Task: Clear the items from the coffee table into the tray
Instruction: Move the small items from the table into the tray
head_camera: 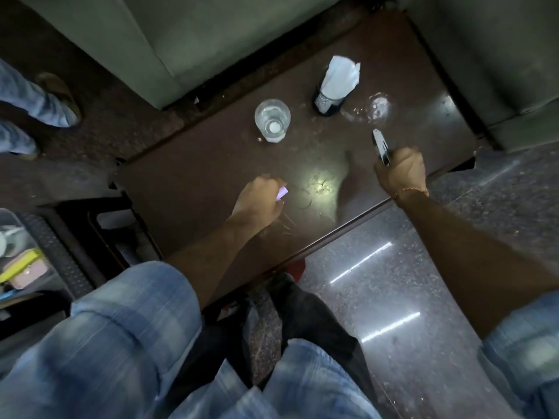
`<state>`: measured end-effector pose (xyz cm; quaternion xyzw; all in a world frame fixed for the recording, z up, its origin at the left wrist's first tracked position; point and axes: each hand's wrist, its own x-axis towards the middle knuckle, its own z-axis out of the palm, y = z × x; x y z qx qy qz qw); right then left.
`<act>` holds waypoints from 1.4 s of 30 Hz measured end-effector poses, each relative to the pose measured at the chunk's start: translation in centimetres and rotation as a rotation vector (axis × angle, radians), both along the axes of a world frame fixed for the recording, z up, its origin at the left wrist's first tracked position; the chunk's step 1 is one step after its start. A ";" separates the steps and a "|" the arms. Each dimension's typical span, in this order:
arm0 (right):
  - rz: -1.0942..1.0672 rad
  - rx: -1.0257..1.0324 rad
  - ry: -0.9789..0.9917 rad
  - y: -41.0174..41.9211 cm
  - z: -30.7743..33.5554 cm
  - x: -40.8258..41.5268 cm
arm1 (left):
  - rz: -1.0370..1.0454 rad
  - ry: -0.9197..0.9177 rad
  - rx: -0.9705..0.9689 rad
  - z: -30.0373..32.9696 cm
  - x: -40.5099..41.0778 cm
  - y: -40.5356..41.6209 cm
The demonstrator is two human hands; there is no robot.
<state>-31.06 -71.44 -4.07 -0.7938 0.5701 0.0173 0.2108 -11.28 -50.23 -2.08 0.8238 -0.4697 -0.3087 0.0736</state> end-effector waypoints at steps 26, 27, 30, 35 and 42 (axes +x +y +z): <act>0.872 -0.104 -0.067 32.5 16.5 28.0 | 0.087 -0.183 -0.031 15.5 24.1 32.6; 0.903 -0.089 -0.064 34.3 16.4 29.5 | 0.086 -0.190 -0.021 15.5 25.1 34.3; 0.978 -0.037 -0.070 39.4 15.8 33.6 | 0.123 -0.219 0.013 15.3 28.0 39.7; 1.088 0.017 -0.072 46.0 14.8 39.1 | 0.228 -0.245 0.091 13.9 31.9 48.1; 1.237 0.092 0.002 52.4 12.5 43.9 | 0.418 -0.169 0.200 10.5 33.4 55.7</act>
